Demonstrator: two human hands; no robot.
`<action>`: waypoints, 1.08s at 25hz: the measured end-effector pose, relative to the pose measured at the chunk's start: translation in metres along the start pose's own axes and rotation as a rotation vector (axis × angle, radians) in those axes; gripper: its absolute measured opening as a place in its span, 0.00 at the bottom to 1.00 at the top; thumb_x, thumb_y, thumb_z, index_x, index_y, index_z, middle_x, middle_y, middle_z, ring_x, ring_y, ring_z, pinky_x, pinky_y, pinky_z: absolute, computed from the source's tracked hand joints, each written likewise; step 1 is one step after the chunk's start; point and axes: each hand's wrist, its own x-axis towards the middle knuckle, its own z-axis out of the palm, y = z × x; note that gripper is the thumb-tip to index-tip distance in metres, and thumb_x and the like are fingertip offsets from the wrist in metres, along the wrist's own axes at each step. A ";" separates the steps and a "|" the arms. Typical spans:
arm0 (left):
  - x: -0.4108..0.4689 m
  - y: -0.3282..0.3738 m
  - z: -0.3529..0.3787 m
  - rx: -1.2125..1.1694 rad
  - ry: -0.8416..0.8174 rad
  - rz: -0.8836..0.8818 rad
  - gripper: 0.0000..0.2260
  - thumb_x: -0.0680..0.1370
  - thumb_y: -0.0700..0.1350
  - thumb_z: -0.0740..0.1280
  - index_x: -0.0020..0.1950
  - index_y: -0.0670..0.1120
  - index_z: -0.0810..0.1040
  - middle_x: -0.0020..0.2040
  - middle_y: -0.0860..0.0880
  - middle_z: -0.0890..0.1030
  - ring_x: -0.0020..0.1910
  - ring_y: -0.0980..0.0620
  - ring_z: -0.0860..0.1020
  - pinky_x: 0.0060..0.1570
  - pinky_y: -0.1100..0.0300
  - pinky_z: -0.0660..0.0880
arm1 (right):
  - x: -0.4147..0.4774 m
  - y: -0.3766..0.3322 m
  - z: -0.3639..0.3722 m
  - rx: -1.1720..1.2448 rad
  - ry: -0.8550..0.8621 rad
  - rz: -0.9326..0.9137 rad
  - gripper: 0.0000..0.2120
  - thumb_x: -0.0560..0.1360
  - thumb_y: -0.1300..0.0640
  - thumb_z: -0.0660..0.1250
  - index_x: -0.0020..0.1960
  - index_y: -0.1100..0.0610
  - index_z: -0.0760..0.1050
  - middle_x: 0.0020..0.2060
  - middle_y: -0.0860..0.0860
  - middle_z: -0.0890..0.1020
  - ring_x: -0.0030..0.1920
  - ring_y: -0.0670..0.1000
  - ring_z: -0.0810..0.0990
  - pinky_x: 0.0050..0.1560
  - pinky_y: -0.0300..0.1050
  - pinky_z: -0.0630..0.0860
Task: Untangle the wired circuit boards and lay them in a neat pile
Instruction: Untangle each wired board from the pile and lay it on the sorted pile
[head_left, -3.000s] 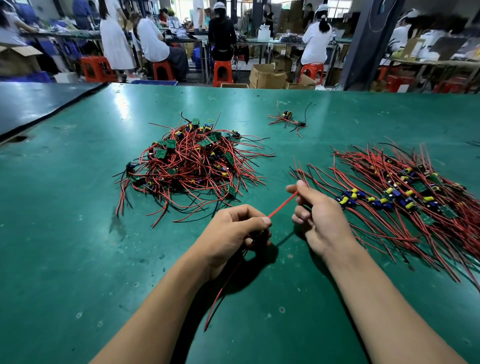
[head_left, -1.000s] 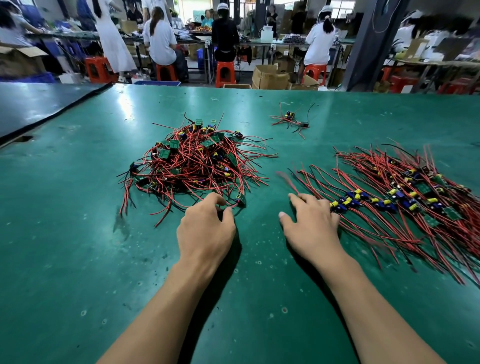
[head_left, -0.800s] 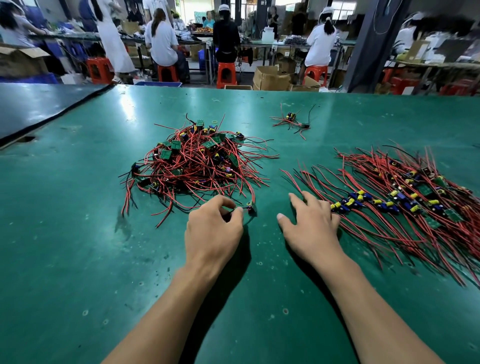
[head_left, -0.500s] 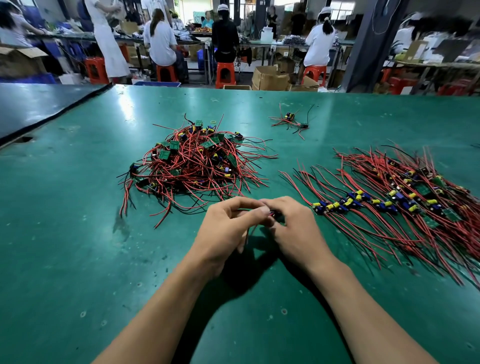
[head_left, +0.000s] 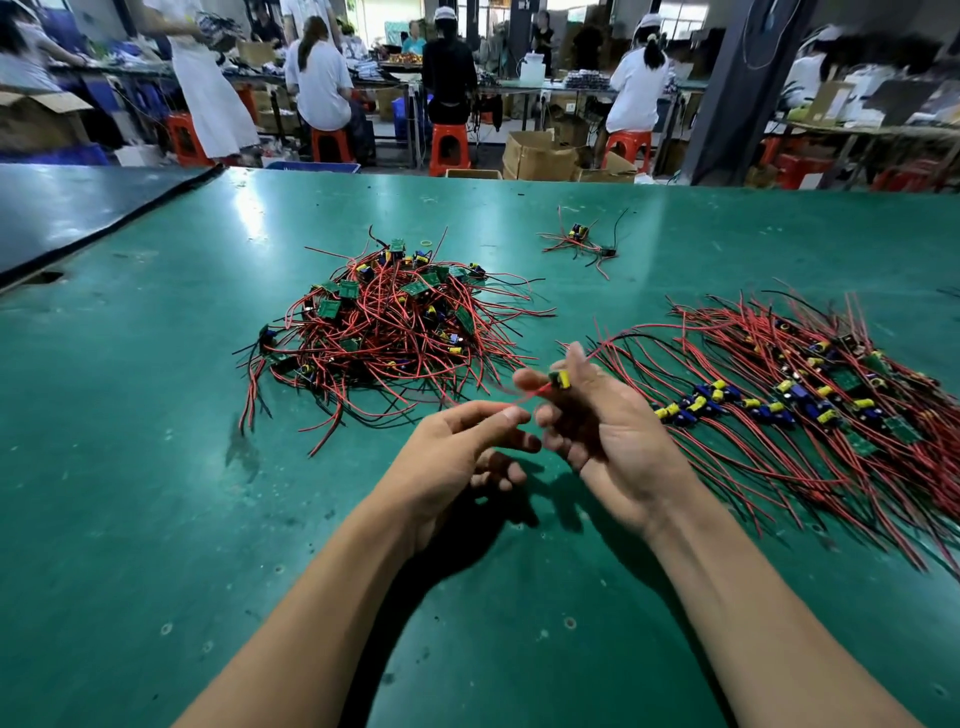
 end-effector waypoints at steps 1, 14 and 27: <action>0.000 0.001 -0.001 -0.024 -0.003 0.005 0.05 0.80 0.42 0.65 0.48 0.42 0.79 0.36 0.44 0.83 0.24 0.52 0.77 0.23 0.65 0.73 | -0.002 0.002 0.004 -0.061 -0.008 0.024 0.13 0.71 0.48 0.68 0.46 0.56 0.73 0.42 0.59 0.84 0.26 0.47 0.75 0.24 0.35 0.71; -0.001 -0.003 -0.004 0.017 -0.042 0.101 0.11 0.67 0.54 0.74 0.37 0.46 0.84 0.33 0.44 0.82 0.30 0.48 0.82 0.27 0.64 0.75 | -0.003 0.016 0.004 -0.420 0.130 -0.053 0.11 0.70 0.47 0.76 0.37 0.54 0.82 0.29 0.44 0.78 0.25 0.40 0.71 0.24 0.29 0.68; -0.002 -0.002 0.002 0.097 -0.047 0.089 0.05 0.76 0.41 0.69 0.41 0.43 0.78 0.36 0.44 0.81 0.43 0.43 0.83 0.44 0.53 0.80 | 0.001 0.016 -0.003 -0.214 0.081 0.071 0.09 0.74 0.52 0.74 0.40 0.58 0.81 0.25 0.51 0.74 0.22 0.47 0.71 0.27 0.39 0.75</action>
